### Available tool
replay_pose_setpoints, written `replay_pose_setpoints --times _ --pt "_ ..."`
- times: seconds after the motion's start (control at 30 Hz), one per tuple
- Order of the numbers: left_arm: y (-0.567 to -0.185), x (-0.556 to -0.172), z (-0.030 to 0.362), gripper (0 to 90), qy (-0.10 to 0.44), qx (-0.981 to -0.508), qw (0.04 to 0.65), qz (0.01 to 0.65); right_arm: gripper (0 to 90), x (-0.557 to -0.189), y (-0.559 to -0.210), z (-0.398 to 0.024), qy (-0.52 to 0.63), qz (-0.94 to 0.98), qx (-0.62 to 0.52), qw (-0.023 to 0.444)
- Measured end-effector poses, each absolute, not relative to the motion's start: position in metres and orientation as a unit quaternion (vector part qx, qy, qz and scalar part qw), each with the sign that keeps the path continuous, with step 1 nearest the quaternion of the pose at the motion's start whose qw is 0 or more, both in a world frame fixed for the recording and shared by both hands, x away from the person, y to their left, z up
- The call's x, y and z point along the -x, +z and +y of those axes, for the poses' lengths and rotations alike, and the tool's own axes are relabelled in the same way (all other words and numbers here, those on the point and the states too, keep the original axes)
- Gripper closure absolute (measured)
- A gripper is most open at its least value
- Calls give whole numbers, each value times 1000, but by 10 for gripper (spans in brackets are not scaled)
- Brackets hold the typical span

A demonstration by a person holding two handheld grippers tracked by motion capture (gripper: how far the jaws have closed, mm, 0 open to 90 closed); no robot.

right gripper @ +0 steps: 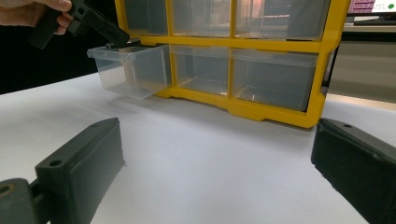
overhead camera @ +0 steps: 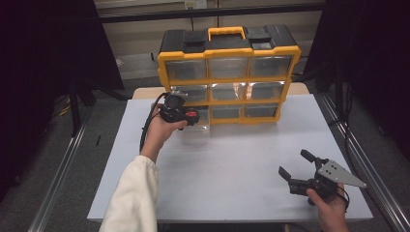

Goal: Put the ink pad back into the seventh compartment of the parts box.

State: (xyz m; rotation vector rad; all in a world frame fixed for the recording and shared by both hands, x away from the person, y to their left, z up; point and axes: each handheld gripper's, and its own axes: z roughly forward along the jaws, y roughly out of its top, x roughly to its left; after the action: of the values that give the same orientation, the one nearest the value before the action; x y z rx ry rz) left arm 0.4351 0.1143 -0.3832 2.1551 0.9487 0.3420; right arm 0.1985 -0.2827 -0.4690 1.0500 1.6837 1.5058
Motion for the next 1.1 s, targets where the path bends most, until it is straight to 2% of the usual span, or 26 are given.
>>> replay_pose_setpoints --times 0.53,0.73,0.8,1.1 --pt "-386 -436 115 293 136 -850 356 364 18 -198 -469 -283 573 641 -398 319" --pt "-389 -435 114 295 137 -840 371 372 18 -199 -469 -282 575 640 -398 319" --pt "-387 -435 115 366 137 -842 374 364 18 -199 -469 -282 575 640 -398 319" --pt "-386 -434 116 273 141 -834 380 376 18 -199 -469 -282 575 640 -398 319"
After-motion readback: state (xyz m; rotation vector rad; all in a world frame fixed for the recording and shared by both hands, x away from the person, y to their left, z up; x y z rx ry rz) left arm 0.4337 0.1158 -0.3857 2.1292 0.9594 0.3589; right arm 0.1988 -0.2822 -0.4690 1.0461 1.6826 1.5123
